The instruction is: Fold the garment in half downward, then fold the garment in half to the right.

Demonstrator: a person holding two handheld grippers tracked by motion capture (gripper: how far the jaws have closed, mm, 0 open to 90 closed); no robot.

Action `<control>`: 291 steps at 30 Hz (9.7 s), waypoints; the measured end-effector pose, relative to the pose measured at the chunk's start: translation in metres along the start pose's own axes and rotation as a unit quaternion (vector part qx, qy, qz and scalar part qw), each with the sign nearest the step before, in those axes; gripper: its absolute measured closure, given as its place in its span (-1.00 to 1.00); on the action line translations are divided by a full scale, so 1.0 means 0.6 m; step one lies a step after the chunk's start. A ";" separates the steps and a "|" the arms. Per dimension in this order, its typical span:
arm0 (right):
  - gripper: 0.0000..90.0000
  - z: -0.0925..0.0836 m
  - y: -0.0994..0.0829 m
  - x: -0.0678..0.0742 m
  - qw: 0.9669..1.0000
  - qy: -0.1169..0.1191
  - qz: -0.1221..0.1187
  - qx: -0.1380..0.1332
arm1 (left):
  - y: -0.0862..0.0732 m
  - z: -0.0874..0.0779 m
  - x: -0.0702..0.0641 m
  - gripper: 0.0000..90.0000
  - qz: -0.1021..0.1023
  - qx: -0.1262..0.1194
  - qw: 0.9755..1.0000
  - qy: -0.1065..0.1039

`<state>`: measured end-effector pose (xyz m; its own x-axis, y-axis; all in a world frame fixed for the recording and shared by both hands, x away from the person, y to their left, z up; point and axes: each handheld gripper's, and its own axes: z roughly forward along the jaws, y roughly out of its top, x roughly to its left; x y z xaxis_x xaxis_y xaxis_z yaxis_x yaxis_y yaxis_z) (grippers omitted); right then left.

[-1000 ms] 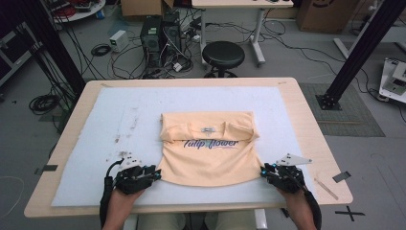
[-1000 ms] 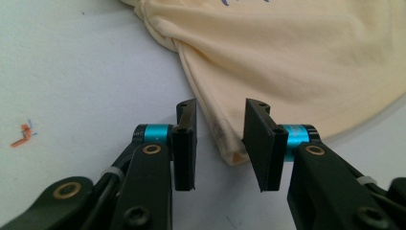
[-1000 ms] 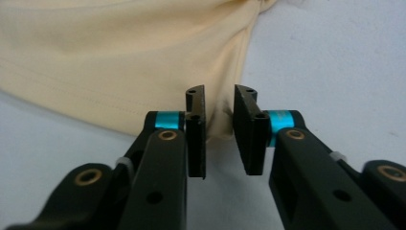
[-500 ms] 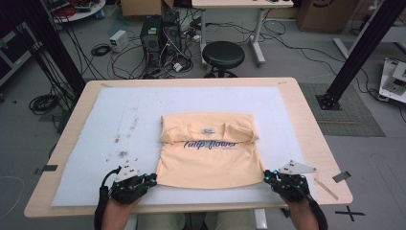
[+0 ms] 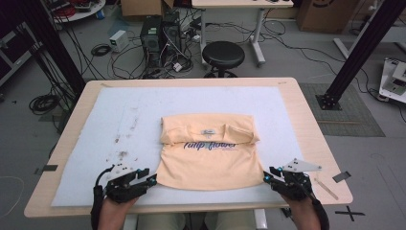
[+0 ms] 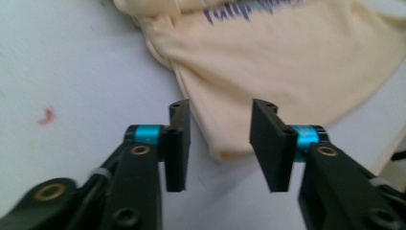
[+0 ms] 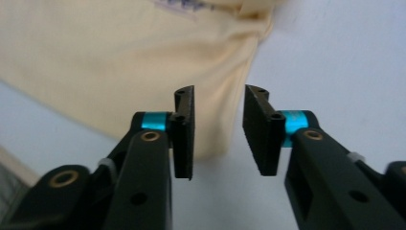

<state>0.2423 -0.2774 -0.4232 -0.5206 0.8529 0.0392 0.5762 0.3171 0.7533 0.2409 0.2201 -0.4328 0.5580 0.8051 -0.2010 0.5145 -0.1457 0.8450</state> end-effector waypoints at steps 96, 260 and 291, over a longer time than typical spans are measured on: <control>0.99 -0.016 0.008 0.010 0.999 0.026 -0.039 -0.011 | 0.021 0.030 0.042 0.86 -0.010 0.046 0.991 -0.126; -0.53 0.052 0.056 -0.059 0.988 -0.062 0.012 -0.144 | 0.063 0.104 0.060 -0.46 0.033 -0.034 0.999 0.012; -0.53 0.065 0.065 -0.052 0.990 -0.047 0.001 -0.134 | 0.047 0.129 0.036 0.47 0.026 0.069 0.997 0.020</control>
<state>0.3053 -0.2755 -0.4207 -0.4508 0.8926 -0.0114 0.3822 0.2045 0.9012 0.3177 0.1888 -0.4514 0.5608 0.8167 -0.1357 0.5718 -0.2636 0.7769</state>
